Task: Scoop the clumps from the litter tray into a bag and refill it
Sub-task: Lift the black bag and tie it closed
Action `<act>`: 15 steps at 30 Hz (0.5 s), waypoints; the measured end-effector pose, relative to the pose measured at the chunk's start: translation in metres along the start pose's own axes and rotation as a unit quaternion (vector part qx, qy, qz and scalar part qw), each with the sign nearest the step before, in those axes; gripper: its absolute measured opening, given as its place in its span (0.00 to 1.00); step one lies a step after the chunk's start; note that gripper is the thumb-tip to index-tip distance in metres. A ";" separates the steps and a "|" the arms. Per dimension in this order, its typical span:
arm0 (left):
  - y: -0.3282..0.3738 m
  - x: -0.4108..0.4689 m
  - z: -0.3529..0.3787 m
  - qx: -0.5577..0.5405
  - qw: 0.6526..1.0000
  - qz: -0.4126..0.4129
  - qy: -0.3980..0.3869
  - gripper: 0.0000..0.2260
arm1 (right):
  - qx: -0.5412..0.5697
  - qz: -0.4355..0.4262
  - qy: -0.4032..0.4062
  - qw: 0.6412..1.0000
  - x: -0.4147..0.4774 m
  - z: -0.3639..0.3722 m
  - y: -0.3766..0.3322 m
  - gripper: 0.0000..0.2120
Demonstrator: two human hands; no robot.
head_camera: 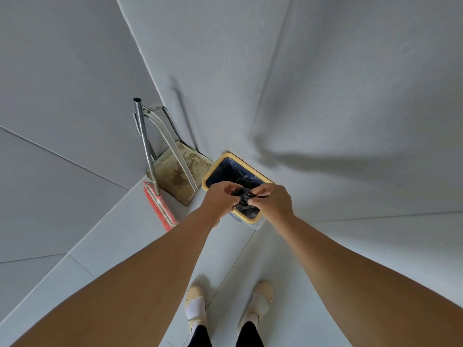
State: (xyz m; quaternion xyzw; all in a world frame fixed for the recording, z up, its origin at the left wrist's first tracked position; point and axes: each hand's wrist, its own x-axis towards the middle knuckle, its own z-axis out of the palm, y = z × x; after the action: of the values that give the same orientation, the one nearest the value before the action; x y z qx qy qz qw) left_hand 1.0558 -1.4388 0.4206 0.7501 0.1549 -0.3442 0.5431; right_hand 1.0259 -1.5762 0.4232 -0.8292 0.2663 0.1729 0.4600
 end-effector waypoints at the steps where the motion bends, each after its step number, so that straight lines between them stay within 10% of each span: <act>1: 0.000 0.007 0.000 -0.010 1.000 -0.005 0.001 0.15 | 0.001 0.000 0.002 1.000 0.007 0.002 0.001 0.10; 15: 0.006 0.028 -0.009 -0.054 0.998 -0.009 0.012 0.13 | 0.003 0.010 -0.010 1.000 0.038 -0.003 -0.006 0.05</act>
State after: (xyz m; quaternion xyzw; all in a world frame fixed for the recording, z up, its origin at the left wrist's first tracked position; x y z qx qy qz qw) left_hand 1.0822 -1.4365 0.4075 0.7223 0.1866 -0.3311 0.5778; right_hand 1.0595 -1.5868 0.4084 -0.8235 0.2704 0.1847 0.4633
